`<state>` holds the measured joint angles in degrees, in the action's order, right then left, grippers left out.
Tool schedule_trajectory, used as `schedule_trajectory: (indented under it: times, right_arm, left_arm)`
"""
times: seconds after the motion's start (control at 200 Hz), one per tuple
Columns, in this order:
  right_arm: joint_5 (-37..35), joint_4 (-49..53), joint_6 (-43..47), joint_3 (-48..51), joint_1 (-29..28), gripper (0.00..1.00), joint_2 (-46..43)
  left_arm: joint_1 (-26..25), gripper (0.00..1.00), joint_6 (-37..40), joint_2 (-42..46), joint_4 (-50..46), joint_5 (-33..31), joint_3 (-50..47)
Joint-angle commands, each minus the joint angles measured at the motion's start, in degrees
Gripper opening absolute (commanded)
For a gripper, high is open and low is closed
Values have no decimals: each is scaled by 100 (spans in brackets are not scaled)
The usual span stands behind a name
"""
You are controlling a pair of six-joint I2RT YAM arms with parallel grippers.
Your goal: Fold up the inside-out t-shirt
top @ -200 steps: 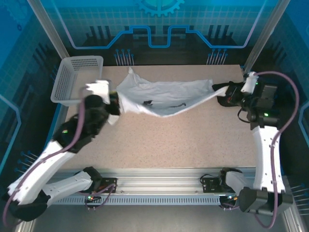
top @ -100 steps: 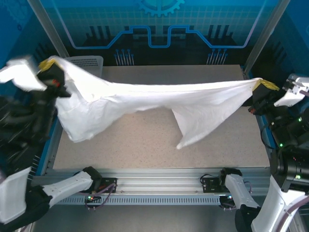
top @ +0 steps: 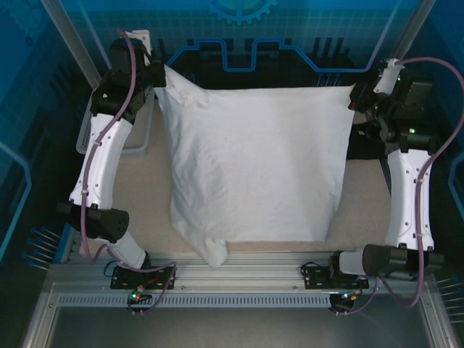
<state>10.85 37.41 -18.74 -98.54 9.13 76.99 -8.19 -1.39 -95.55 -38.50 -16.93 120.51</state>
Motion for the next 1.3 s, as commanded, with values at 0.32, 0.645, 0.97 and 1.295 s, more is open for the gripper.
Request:
schedule_trajectory:
  times: [0.32, 0.645, 0.97, 1.295]
  right_arm:
    - [-427, 367, 602, -682, -25, 0, -1491]
    - [-758, 1305, 841, -1862, -25, 0, -2680]
    - [-637, 1278, 1023, -2107, -19, 0, -2255]
    - [-928, -1061, 1119, 1161, -605, 0, -1321]
  left_arm:
    - [46, 0, -457, 2970, 1050, 985, -1133]
    - [54, 0, -854, 4755, 1566, 1795, -1369]
    - [63, 0, -272, 3540, 1186, 1168, -685]
    - [96, 0, 93, 1513, 3600, 988, -3164]
